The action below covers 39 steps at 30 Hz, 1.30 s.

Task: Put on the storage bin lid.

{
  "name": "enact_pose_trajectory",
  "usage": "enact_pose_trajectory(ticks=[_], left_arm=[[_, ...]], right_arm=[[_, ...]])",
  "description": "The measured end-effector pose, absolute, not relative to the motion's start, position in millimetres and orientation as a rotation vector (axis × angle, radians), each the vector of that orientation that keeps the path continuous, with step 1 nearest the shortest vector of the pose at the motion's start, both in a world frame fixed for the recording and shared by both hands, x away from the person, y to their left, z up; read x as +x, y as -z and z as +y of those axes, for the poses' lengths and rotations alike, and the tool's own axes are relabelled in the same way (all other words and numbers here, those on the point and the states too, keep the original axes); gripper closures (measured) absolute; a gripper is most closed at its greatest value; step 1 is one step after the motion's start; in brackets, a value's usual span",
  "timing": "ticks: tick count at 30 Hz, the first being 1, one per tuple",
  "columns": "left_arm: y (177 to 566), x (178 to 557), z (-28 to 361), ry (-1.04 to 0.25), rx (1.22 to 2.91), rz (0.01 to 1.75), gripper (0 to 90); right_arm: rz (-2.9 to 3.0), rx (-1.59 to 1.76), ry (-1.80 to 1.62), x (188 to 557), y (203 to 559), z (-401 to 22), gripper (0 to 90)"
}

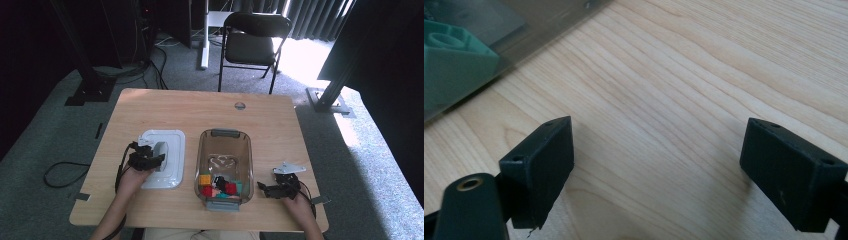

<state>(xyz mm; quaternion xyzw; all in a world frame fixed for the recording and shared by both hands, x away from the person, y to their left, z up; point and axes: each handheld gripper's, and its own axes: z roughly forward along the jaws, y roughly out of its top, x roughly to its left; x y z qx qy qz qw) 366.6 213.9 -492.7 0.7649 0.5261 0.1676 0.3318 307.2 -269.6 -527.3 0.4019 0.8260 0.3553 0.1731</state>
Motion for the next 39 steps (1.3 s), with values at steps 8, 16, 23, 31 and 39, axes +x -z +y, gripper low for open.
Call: enact_pose_trajectory(ticks=[8, 16, 23, 31, 39], left_arm=[[492, 369, 224, -0.444, 1.934, 1.416, 67.3], [489, 370, 232, -0.455, 1.904, 1.435, 67.6], [484, 369, 235, -0.46, 1.895, 1.435, 67.7], [478, 366, 240, -0.464, 1.877, 1.444, 67.7], [471, 366, 245, -0.466, 1.858, 1.446, 67.8]], right_arm=[[2.35, 1.077, -1.021, 303, 524, -259, 13.5], [2.351, 1.053, -1.146, 301, 517, -253, 13.5], [2.406, 1.007, -1.143, 298, 521, -239, 13.5], [2.433, 0.971, -1.136, 298, 523, -226, 13.6], [2.467, 0.953, -1.174, 296, 523, -214, 13.6]])
